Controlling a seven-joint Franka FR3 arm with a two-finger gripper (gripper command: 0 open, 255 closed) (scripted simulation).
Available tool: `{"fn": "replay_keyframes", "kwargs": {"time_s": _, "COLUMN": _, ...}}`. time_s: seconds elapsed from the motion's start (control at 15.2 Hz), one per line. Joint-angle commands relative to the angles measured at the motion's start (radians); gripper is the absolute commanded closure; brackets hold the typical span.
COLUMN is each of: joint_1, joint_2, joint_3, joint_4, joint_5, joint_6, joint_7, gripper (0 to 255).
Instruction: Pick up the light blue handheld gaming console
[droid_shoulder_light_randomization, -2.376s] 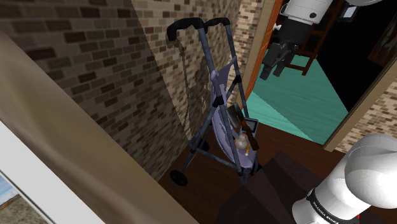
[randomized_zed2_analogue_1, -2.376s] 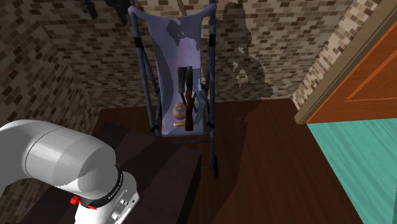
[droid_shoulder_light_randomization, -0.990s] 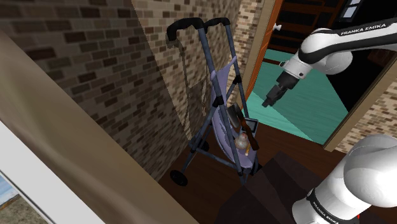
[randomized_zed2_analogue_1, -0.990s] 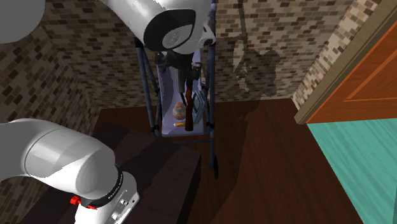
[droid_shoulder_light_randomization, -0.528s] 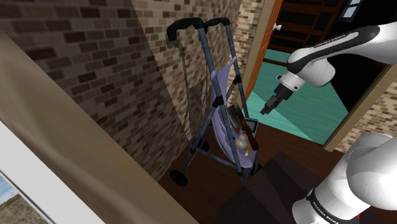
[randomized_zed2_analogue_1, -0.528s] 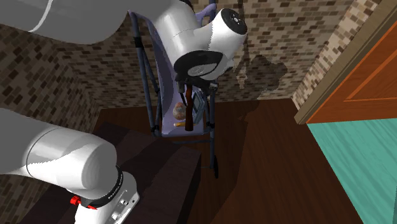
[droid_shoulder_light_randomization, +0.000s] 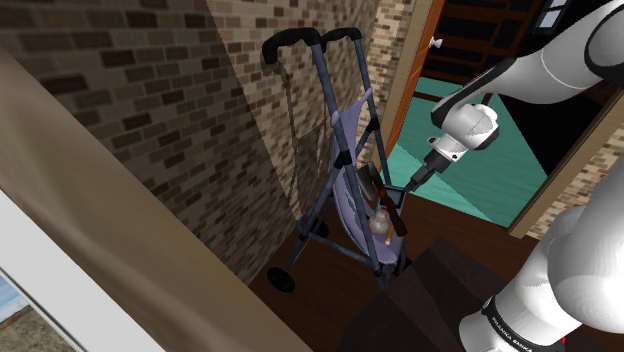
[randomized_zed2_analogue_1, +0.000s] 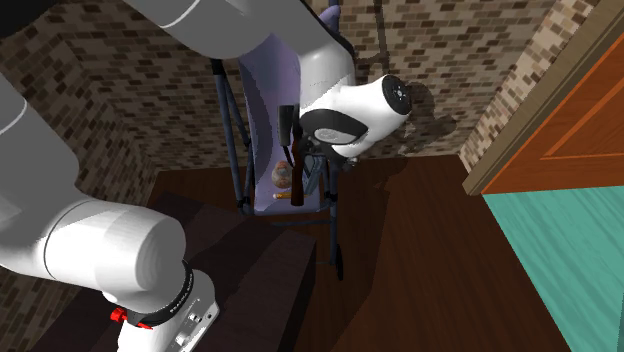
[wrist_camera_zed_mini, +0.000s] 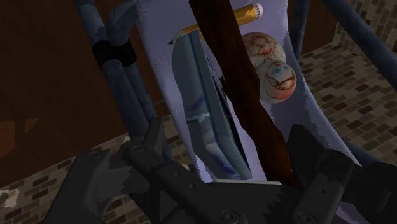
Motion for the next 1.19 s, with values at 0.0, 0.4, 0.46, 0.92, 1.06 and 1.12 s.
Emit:
{"fn": "replay_keyframes", "kwargs": {"time_s": 0.0, "joint_1": -0.004, "joint_2": 0.042, "joint_3": 0.007, "joint_4": 0.005, "joint_5": 0.05, "joint_6": 0.003, "joint_7": -0.043, "gripper": 0}}
{"fn": "replay_keyframes", "kwargs": {"time_s": 0.4, "joint_1": -0.018, "joint_2": 0.106, "joint_3": 0.026, "joint_4": 0.011, "joint_5": 0.121, "joint_6": 0.009, "joint_7": -0.106, "gripper": 255}}
{"fn": "replay_keyframes", "kwargs": {"time_s": 0.46, "joint_1": -0.018, "joint_2": 0.105, "joint_3": 0.025, "joint_4": 0.01, "joint_5": 0.12, "joint_6": 0.009, "joint_7": -0.105, "gripper": 255}}
{"fn": "replay_keyframes", "kwargs": {"time_s": 0.92, "joint_1": -0.018, "joint_2": 0.104, "joint_3": 0.025, "joint_4": 0.01, "joint_5": 0.12, "joint_6": 0.009, "joint_7": -0.105, "gripper": 255}}
{"fn": "replay_keyframes", "kwargs": {"time_s": 1.06, "joint_1": -0.013, "joint_2": 0.089, "joint_3": 0.02, "joint_4": 0.008, "joint_5": 0.102, "joint_6": 0.008, "joint_7": -0.089, "gripper": 255}}
{"fn": "replay_keyframes", "kwargs": {"time_s": 1.12, "joint_1": -0.009, "joint_2": 0.071, "joint_3": 0.014, "joint_4": 0.007, "joint_5": 0.082, "joint_6": 0.006, "joint_7": -0.072, "gripper": 255}}
